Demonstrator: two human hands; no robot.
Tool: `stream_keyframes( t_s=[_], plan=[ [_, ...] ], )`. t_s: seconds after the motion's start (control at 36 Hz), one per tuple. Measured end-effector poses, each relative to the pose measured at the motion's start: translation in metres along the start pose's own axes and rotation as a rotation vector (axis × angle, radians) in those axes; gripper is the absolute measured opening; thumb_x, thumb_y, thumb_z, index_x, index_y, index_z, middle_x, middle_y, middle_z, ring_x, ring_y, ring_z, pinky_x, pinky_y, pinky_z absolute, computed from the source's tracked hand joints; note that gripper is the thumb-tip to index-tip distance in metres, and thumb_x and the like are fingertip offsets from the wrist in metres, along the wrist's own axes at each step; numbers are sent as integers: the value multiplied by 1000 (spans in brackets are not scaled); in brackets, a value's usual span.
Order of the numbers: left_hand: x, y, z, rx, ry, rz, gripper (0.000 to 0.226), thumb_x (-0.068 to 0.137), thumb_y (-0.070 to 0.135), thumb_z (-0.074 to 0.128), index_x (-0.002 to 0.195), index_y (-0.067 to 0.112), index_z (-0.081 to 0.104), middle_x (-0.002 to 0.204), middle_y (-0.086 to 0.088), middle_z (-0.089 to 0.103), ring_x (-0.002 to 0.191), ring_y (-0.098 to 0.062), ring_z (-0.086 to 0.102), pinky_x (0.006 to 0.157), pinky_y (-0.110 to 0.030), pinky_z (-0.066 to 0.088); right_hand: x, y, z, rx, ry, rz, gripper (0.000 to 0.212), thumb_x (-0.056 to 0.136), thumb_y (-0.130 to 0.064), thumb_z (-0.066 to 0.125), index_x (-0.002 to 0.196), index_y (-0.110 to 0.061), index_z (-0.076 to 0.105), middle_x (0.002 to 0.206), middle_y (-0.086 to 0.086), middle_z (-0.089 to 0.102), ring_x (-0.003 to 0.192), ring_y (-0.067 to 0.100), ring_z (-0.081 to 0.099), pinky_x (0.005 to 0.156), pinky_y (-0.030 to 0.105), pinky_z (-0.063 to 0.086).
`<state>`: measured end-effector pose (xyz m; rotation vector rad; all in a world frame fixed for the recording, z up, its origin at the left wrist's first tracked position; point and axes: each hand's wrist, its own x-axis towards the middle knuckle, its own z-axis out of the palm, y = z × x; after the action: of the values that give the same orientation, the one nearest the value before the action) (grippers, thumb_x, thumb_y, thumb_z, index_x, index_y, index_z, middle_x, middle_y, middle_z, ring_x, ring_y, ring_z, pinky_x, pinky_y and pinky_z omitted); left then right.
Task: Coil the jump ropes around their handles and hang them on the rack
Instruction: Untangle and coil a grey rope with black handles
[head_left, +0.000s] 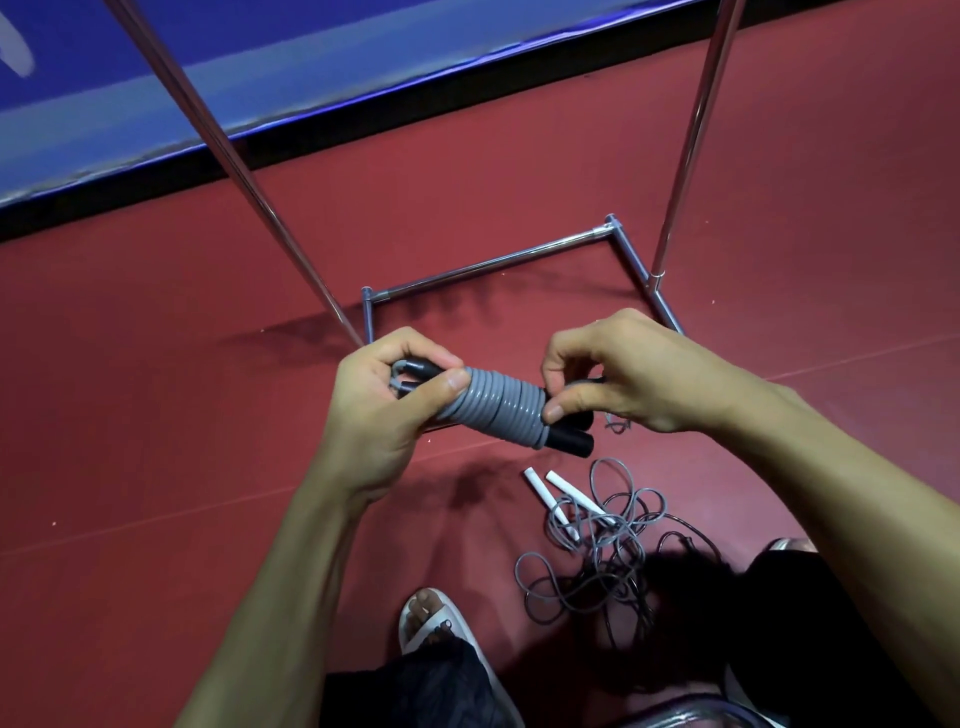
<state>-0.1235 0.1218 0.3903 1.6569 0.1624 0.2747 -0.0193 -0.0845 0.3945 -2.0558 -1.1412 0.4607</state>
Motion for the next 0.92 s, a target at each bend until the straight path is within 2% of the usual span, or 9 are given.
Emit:
stream_keyframes(
  t_s=[0.14,0.19,0.31,0.47,0.58,0.64,0.72,0.81,0.92],
  plan=[
    [-1,2,-1,-187,-5,-37,13,61,8,73,64,20,69,64,3,61,58,-10,57,53,-23,50,1,0,-3,63,24,-49,16,82,-19,78,77,-26,64,62,-25,61,62,0,58,64,16,46],
    [-2,2,-2,-224,7,-61,19,66,2,68,62,20,69,64,1,60,56,-10,57,50,-24,50,2,0,-3,51,18,-48,10,84,-19,76,82,-23,67,63,-19,63,65,4,61,67,24,50],
    [-4,0,-6,-225,14,-55,6,60,19,73,64,21,69,65,1,61,58,-11,58,52,-26,52,1,2,-2,-52,0,-83,7,88,-23,72,92,-19,71,73,-18,63,72,2,62,73,28,51],
    [-5,1,-9,-218,50,-37,6,60,20,73,64,22,68,65,2,61,59,-11,58,53,-26,52,4,-1,5,-180,126,-191,18,91,-27,55,88,-15,67,83,-11,56,74,9,53,71,31,47],
    [-7,3,-9,-212,26,-26,4,60,21,72,63,22,69,64,2,61,57,-10,58,52,-25,51,6,-3,5,-142,98,-133,16,93,-32,54,79,-25,59,74,-15,53,70,0,52,67,18,40],
    [-8,3,-10,-199,10,-21,4,60,21,71,63,23,69,64,2,61,58,-10,57,52,-25,50,6,-5,3,-87,40,-70,21,95,-31,59,74,-34,55,67,-13,58,65,2,54,62,16,40],
    [-9,3,-10,-213,-4,-26,4,60,21,71,63,23,69,64,3,62,58,-10,56,53,-25,49,5,-4,1,-9,-4,-33,19,91,-34,64,75,-24,62,64,-3,63,62,10,55,59,18,41],
    [-10,4,-10,-268,-14,-40,4,60,19,71,62,22,69,65,5,62,57,-9,57,51,-25,51,5,-3,0,179,2,-19,17,85,-39,67,73,-27,64,68,8,65,61,21,58,61,31,47],
    [-11,4,-11,-308,-25,-42,4,60,18,70,62,22,69,65,5,62,57,-9,57,52,-24,50,4,0,2,558,-5,30,4,81,-15,73,82,-17,69,62,10,59,48,20,45,46,30,38]
  ],
)
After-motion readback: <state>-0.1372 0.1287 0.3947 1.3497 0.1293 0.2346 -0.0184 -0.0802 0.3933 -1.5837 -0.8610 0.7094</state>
